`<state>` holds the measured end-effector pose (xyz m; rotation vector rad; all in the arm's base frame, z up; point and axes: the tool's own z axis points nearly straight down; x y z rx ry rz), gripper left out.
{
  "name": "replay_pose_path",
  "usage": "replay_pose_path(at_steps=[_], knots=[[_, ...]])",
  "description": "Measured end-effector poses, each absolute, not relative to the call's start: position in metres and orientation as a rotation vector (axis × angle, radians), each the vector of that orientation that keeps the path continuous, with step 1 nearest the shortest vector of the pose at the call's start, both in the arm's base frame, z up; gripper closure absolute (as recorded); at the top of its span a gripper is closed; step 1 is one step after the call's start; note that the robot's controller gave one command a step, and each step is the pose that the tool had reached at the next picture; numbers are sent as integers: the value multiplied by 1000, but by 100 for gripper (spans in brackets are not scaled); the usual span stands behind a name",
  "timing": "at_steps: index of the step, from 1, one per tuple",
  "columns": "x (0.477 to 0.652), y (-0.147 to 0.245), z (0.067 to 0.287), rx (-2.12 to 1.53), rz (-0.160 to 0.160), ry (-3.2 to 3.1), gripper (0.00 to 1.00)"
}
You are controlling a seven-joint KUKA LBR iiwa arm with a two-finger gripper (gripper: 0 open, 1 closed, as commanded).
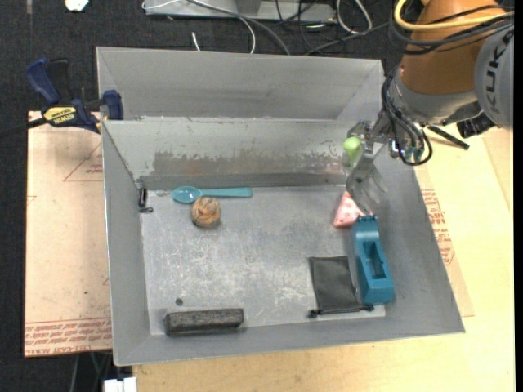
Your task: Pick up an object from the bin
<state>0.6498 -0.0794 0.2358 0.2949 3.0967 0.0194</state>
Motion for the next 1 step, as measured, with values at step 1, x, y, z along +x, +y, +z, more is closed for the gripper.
replay_pose_path(at_steps=[1], knots=[[646,-78,311,108,16,3111,100]])
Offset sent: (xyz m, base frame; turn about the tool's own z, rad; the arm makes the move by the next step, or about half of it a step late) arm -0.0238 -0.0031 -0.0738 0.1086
